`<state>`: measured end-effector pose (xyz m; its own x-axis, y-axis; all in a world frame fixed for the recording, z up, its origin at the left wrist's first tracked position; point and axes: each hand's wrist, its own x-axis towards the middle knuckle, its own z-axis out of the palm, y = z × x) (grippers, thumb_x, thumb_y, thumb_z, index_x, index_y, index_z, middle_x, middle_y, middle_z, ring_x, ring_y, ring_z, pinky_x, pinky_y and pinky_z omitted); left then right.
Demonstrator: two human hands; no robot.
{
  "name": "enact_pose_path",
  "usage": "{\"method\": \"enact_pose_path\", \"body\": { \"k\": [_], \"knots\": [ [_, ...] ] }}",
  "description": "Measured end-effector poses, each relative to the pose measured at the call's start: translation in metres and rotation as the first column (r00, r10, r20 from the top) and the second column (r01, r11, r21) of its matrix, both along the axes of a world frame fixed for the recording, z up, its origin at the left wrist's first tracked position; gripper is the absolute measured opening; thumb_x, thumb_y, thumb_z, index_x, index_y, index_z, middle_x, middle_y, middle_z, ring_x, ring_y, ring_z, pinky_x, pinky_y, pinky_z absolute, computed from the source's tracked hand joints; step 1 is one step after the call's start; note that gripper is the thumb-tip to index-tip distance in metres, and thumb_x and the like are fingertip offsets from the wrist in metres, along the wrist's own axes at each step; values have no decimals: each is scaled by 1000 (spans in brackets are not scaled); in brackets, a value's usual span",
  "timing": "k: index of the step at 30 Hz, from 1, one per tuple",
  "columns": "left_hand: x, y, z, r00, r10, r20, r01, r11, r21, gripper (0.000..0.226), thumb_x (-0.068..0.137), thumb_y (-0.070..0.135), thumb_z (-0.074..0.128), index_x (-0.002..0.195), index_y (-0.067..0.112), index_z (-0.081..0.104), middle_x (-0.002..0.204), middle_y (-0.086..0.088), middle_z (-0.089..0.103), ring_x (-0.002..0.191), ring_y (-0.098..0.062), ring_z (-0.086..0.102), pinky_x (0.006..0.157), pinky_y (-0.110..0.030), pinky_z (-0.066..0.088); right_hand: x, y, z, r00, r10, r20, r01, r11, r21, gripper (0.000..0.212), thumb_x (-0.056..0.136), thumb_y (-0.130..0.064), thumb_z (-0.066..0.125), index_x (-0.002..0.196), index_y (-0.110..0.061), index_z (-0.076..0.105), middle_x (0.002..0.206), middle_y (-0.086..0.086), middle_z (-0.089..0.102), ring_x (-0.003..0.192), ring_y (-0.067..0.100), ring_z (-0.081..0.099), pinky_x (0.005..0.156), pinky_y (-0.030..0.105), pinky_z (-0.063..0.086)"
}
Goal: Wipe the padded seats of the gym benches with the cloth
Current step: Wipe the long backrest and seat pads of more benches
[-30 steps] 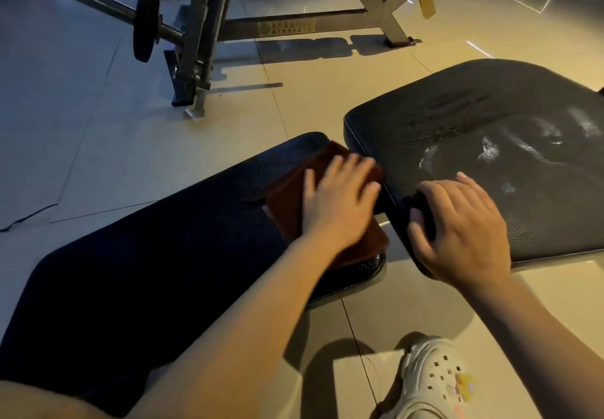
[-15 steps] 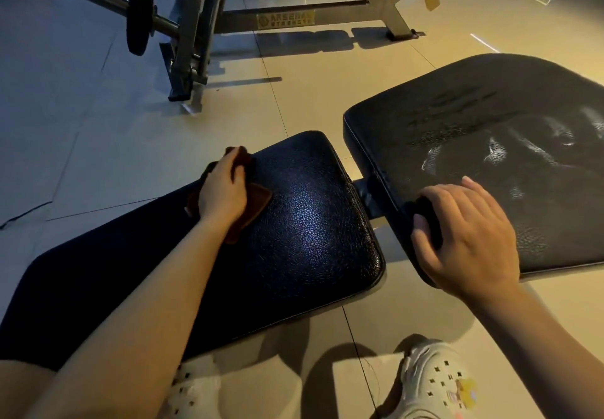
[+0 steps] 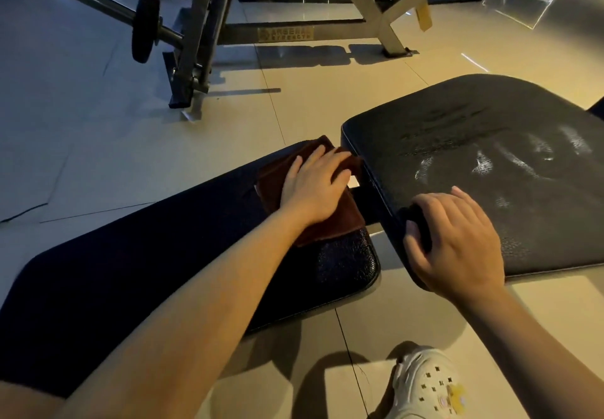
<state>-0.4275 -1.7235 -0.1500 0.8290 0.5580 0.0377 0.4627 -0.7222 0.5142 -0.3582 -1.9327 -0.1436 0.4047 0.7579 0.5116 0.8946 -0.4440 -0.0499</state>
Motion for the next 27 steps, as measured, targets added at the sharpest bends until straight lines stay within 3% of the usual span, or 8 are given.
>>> {"method": "enact_pose_path", "body": {
  "k": [4, 9, 15, 18, 22, 27],
  "knots": [
    [-42, 57, -14, 972, 236, -10, -236, 969, -73, 48, 105, 40, 32, 152, 29, 27, 160, 2, 24, 147, -18, 19, 122, -41, 8, 0, -1, -1, 1000, 8, 6, -8, 1000, -9, 35, 90, -30, 44, 105, -5, 63, 99, 14, 67, 94, 31, 63, 107, 46, 38],
    [-126, 72, -33, 881, 462, -105, -473, 868, -151, 49, 105, 38, 32, 153, 28, 25, 161, -1, 20, 147, -27, 18, 121, -47, 12, -1, -1, -2, 1000, 0, 0, 0, 1000, 7, 33, 91, -28, 45, 107, -4, 61, 100, 15, 67, 95, 31, 62, 108, 45, 36],
    [-167, 60, -41, 794, 593, -131, -607, 777, -165, 49, 106, 36, 30, 153, 28, 22, 162, -2, 18, 149, -23, 10, 121, -47, 6, -4, 0, 0, 998, -28, -55, 28, 1000, -8, 32, 90, -28, 48, 110, -5, 58, 103, 15, 65, 99, 31, 61, 110, 44, 34],
    [-157, 34, -42, 836, 533, -133, -548, 824, -144, 49, 105, 37, 29, 153, 34, 20, 162, 1, 16, 150, -16, 5, 121, -45, 0, -5, 0, 0, 999, -4, -40, 3, 1000, -29, 33, 89, -27, 49, 112, -5, 58, 107, 14, 65, 103, 29, 59, 111, 44, 33],
    [-108, -47, -22, 967, 252, -34, -253, 966, -44, 49, 105, 42, 24, 152, 39, 14, 163, 8, 7, 149, -11, -3, 118, -38, -8, -7, 1, 2, 999, -13, -37, 11, 999, -43, 34, 89, -28, 49, 111, -4, 58, 107, 15, 64, 102, 29, 57, 110, 42, 32],
    [-55, -115, -5, 997, 59, -55, -54, 995, 89, 50, 105, 44, 22, 153, 39, 11, 163, 10, 0, 149, -15, -9, 120, -45, -8, -8, 1, 7, 998, -21, -59, 16, 996, -91, 34, 91, -30, 49, 114, -7, 59, 111, 12, 64, 108, 27, 57, 113, 40, 28]
  ]
}}
